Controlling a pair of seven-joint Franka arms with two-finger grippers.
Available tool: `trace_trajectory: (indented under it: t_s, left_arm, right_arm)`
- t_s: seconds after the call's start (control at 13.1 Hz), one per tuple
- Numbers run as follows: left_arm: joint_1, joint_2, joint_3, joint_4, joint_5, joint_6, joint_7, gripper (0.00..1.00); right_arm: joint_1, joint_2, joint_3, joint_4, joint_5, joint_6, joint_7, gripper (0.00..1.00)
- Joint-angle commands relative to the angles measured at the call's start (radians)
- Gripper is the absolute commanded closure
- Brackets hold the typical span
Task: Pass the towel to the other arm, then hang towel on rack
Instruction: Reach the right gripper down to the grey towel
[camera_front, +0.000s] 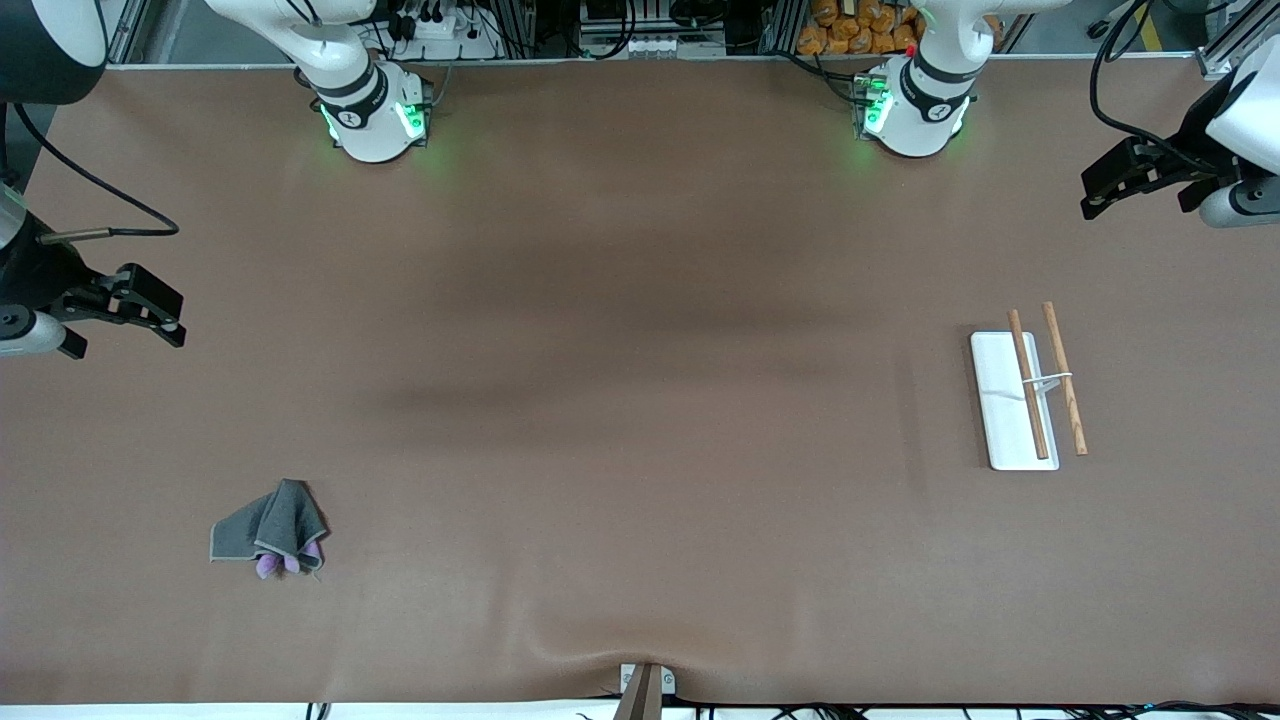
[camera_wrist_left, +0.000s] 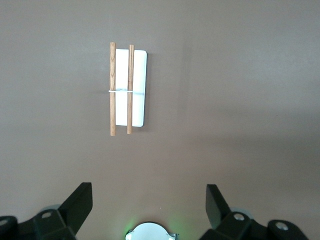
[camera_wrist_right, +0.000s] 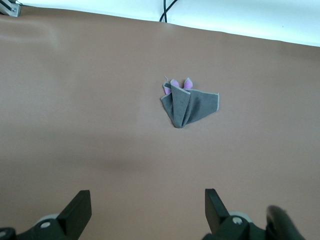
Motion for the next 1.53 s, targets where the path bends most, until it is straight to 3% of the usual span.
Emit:
trace_trajectory:
  t_s: [0.0,0.69,0.99,1.45]
  left_arm:
    - [0.002,-0.009,0.002,0.006,-0.014,-0.016,0.021,0.00]
    - [0.005,0.008,-0.001,0.000,-0.014,-0.016,0.018,0.00]
    - [0.016,0.011,-0.001,-0.005,-0.038,-0.014,0.020,0.00]
    - [0.011,0.034,-0.001,-0.008,-0.038,-0.007,0.018,0.00]
  right_arm:
    - [0.004,-0.012,-0.001,0.003,-0.019,-0.022,-0.007,0.00]
    - [-0.024,0.053,-0.008,0.002,-0.045,0.003,-0.020,0.00]
    - [0.004,0.184,-0.005,-0.005,-0.209,0.135,-0.020,0.00]
    - [0.009,0.380,-0.005,-0.005,-0.203,0.286,-0.012,0.00]
